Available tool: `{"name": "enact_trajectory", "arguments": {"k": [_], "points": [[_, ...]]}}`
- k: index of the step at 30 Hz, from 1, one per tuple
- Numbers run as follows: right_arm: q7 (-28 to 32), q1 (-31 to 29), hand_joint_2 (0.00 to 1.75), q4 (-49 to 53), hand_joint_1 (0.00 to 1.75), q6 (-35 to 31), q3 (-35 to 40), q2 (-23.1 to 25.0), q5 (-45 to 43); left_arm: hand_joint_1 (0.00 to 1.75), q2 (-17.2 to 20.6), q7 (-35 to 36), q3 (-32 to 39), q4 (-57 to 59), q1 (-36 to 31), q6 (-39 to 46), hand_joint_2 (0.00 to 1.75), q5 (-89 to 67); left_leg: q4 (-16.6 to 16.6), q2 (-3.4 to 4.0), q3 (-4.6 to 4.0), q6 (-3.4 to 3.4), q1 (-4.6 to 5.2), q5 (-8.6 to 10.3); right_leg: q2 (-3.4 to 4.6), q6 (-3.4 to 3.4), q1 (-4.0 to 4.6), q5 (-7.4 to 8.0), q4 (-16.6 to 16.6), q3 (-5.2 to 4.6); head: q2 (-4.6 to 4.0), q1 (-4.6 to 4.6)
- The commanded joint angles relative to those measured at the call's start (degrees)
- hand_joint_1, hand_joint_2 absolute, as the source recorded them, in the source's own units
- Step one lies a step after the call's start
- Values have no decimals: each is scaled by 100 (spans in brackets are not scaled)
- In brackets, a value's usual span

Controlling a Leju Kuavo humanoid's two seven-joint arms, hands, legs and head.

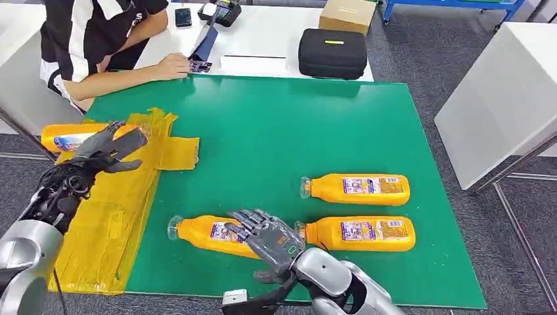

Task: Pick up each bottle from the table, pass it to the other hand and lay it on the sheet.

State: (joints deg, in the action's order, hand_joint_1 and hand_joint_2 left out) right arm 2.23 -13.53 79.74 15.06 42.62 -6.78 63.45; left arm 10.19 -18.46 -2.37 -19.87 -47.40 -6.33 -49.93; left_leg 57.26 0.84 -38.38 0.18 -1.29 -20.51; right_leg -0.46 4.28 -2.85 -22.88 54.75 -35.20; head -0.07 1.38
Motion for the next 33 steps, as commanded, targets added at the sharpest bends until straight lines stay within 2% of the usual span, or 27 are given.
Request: {"name": "enact_trajectory", "arguments": {"k": [1, 2, 5, 7, 15, 16, 18, 19, 28, 33], "points": [[-337, -657, 175, -2514, 0, -132, 92, 683, 115, 0, -773, -946, 390, -930, -589, -1045, 0, 1159, 12, -33, 23, 5, -13, -13, -25, -39, 17, -19, 6, 37, 0, 0], [-369, -749, 175, -2862, 0, -251, 73, 781, 163, 0, -813, -932, 183, -1329, -437, -1156, 175, 1492, 5, -30, 20, 5, -9, -7, -23, -31, 12, -13, 0, 33, 0, -2], [-732, -1035, 175, -3773, 0, -651, -18, 1097, 483, 0, -842, -830, -408, -2375, 5, -1365, 175, 2350, -1, -17, 18, 5, -5, -5, -12, -21, 9, -3, -5, 29, 0, -2], [-714, -1112, 175, -4043, 0, -709, -88, 1200, 487, 0, -841, -767, -576, -2676, 144, -1397, 175, 2658, 0, -9, 31, 6, -4, -13, -2, -30, 9, -8, -4, 40, 0, -2], [-368, -1428, 175, -5050, 0, -799, -315, 1537, 279, 0, -939, -596, -1145, -3576, 414, -1461, 175, 3618, -1, -9, 23, 4, -3, -5, -7, -17, 7, -3, -3, 27, 0, 0], [-220, -1460, 175, -5169, 9, -701, -379, 1580, 151, 0, -944, -607, -1203, -3685, 448, -1470, 175, 3706, 1, -11, 33, 5, -3, -10, -7, -26, 8, -8, -1, 37, 0, 0], [-149, -1500, 175, -5266, 9, -665, -362, 1583, 108, 0, -952, -616, -1298, -3824, 495, -1440, 175, 3743, 3, -7, 39, 6, -4, -13, -2, -31, 9, -9, 0, 40, 0, 0], [-28, -1534, 175, -5380, 171, -643, -392, 1606, 11, 0, -972, -639, -1356, -4020, 560, -1424, 175, 3837, -1, -3, 37, 4, -5, -8, 0, -28, 9, -3, -4, 35, 0, 0], [104, -1573, 175, -5481, 175, -624, -395, 1634, -105, 0, -961, -550, -1493, -4214, 593, -1372, 175, 3943, -2, -6, 76, 2, -6, -3, -5, -52, 11, -5, -6, 50, 0, 0], [242, -1549, 175, -5438, 175, -642, -473, 1648, -294, 0, -954, -552, -1560, -4315, 646, -1332, 175, 4035, -5, 3, 88, 0, -5, 0, -4, -37, 8, -2, -9, 23, 0, 0]]}}
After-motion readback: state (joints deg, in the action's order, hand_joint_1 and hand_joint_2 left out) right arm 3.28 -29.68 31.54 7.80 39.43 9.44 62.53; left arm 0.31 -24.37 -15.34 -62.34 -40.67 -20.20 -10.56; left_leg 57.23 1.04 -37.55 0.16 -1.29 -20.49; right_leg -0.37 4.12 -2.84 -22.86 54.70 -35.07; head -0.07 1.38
